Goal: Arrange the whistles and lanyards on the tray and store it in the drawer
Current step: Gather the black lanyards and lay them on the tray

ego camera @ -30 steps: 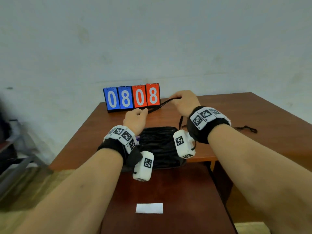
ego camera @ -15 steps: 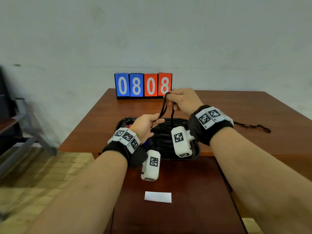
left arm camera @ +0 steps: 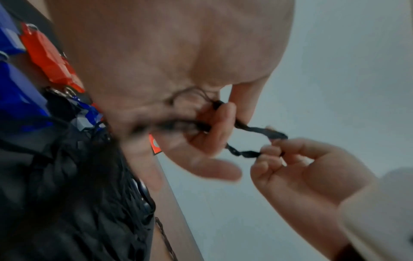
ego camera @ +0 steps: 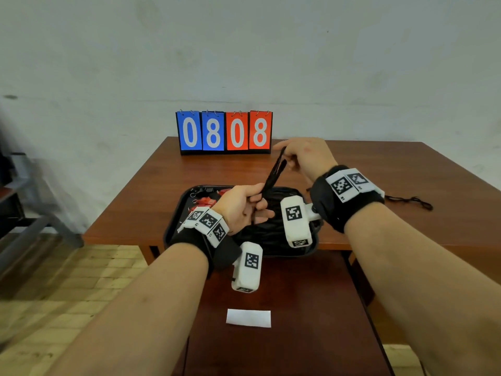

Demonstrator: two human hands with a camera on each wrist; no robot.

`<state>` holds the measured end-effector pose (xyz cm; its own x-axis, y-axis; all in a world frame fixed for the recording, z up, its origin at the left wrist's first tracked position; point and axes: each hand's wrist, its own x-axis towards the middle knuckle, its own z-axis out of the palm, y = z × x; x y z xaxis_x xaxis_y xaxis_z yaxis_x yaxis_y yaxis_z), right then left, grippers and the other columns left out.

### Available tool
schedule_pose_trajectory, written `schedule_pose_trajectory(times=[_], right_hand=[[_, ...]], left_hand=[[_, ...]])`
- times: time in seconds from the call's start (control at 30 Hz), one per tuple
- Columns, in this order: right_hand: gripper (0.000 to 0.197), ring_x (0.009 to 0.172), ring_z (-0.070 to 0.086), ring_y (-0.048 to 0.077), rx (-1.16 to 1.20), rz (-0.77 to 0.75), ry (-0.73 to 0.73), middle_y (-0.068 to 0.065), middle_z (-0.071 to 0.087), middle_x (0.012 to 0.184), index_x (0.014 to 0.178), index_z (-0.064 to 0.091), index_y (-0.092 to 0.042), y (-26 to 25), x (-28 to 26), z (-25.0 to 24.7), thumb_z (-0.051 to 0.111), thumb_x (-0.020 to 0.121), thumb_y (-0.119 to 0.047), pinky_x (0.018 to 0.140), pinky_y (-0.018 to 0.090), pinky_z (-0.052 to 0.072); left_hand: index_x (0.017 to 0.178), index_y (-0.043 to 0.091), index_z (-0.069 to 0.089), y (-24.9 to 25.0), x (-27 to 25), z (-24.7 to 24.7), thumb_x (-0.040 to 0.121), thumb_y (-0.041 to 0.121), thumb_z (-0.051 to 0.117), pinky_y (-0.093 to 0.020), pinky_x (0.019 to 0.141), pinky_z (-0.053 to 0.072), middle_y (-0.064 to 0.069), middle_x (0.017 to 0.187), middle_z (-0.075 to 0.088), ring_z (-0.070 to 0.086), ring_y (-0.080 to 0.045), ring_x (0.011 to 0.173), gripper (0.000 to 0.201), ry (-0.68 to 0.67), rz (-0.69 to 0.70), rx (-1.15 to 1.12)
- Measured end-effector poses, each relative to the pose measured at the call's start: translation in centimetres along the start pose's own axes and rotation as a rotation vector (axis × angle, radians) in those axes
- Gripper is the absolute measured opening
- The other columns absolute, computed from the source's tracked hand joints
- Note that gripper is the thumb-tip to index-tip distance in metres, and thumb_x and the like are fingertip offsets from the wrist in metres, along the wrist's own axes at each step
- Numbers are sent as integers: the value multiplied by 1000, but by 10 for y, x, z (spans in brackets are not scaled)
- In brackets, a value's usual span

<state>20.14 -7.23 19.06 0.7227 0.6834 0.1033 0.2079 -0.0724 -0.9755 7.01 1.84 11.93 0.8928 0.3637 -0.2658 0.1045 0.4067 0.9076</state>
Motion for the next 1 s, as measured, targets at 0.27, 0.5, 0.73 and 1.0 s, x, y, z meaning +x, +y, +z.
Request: schedule_pose_trajectory(times=[0.27, 0.5, 0.73, 1.0], right_hand=[[28, 50, 47, 1, -195, 11, 135, -7, 56, 64, 89, 72, -9, 39, 9, -16, 49, 83, 7, 48, 14, 38], [22, 60, 52, 12, -265, 78, 153, -1, 61, 66, 84, 73, -12, 57, 11, -24, 55, 79, 1, 58, 22, 44], [16, 46, 51, 15, -213, 150, 134, 7, 61, 63, 88, 72, -9, 68, 9, -31, 59, 85, -1, 40, 15, 44], [14, 43, 52, 11, -224, 168, 118, 4, 59, 64, 94, 68, -10, 72, 4, -32, 55, 93, -9, 40, 17, 45]], left_hand=[[75, 19, 42, 9, 4, -24, 102, 34, 38, -24, 46, 30, 5, 59, 35, 26, -8, 40, 31, 237, 122, 278], [83, 16, 46, 12, 4, -24, 102, 30, 38, -17, 38, 24, 4, 61, 40, 28, -6, 40, 24, 288, 116, 363], [84, 12, 55, 6, 6, -30, 100, 23, 48, -17, 36, 27, 4, 54, 38, 29, -6, 38, 21, 290, 109, 451], [80, 14, 54, 6, 10, -30, 100, 22, 47, -17, 38, 27, 3, 56, 38, 30, -7, 40, 23, 366, 95, 396]])
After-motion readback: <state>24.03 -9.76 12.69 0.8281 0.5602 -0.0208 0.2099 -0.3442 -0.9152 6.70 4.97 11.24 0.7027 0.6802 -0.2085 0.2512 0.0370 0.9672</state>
